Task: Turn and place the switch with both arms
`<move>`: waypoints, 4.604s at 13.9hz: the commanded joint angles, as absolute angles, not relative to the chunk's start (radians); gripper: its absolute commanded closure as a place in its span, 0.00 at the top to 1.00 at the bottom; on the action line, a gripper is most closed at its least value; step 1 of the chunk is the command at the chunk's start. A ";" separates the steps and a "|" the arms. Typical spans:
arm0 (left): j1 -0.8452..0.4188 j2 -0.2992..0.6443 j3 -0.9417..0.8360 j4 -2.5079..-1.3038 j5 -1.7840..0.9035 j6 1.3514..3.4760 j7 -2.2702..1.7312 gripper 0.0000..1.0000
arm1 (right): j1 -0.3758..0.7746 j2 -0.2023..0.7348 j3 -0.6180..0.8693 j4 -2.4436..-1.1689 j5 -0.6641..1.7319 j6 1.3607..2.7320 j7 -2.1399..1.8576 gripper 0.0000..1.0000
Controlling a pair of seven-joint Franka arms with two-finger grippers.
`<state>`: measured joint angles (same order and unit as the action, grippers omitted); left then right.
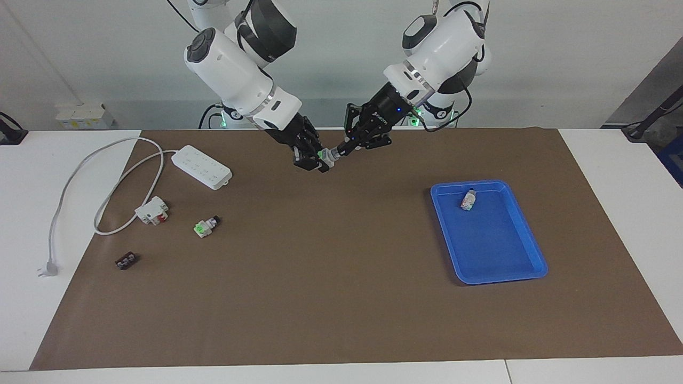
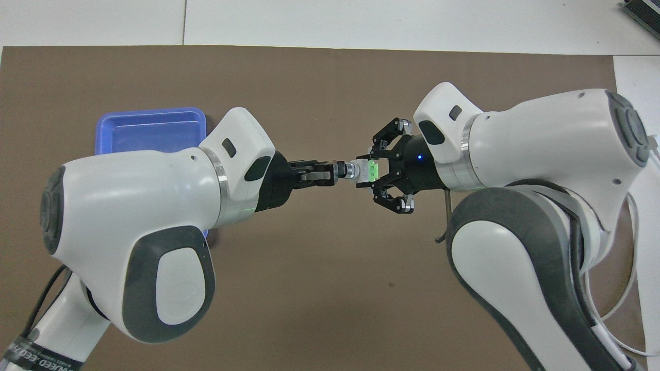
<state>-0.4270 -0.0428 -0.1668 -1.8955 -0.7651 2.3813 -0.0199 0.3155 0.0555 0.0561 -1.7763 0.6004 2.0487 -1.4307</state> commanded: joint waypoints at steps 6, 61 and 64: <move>-0.468 -0.074 -0.161 -1.914 -0.752 2.169 0.242 0.00 | 0.313 0.057 0.066 -1.755 0.589 2.091 -1.417 0.00; 0.176 -0.092 -0.152 -2.330 -0.123 2.319 0.853 0.65 | 0.008 0.009 0.049 -1.519 -0.041 1.546 0.133 1.00; 0.163 -0.089 -0.152 -2.318 -0.123 2.316 0.841 0.95 | 0.012 -0.008 0.049 -1.555 -0.041 1.523 0.137 1.00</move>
